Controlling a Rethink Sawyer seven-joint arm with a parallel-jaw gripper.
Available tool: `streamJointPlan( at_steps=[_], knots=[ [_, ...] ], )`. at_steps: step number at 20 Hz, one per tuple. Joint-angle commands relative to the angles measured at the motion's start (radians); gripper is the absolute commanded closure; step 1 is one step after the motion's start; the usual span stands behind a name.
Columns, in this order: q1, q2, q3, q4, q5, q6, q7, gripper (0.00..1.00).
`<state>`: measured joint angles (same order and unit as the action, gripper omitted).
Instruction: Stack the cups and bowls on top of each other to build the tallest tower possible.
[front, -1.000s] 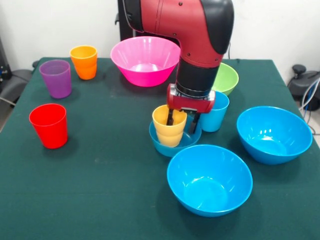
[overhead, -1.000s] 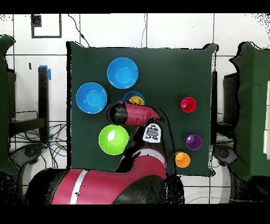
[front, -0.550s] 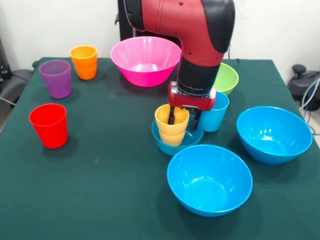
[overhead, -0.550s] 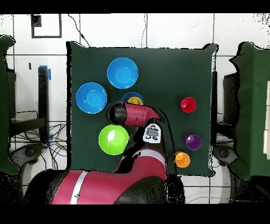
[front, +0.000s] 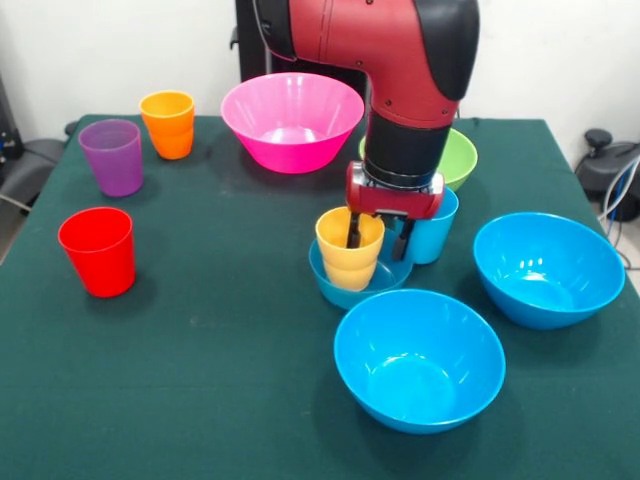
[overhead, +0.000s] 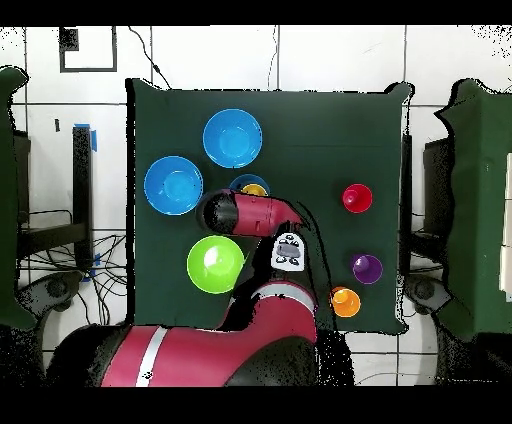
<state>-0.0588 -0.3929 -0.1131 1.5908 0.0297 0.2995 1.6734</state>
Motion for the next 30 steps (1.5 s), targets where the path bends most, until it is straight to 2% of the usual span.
streamJointPlan(
  at_steps=[1,18,30],
  knots=[
    [-0.019,-0.004,0.138,0.066,0.007,0.036,0.116,0.00],
    [-0.027,0.010,0.156,0.048,0.014,0.048,0.112,0.00],
    [-0.013,-0.026,0.135,0.059,0.000,0.049,0.113,0.00]
  ],
)
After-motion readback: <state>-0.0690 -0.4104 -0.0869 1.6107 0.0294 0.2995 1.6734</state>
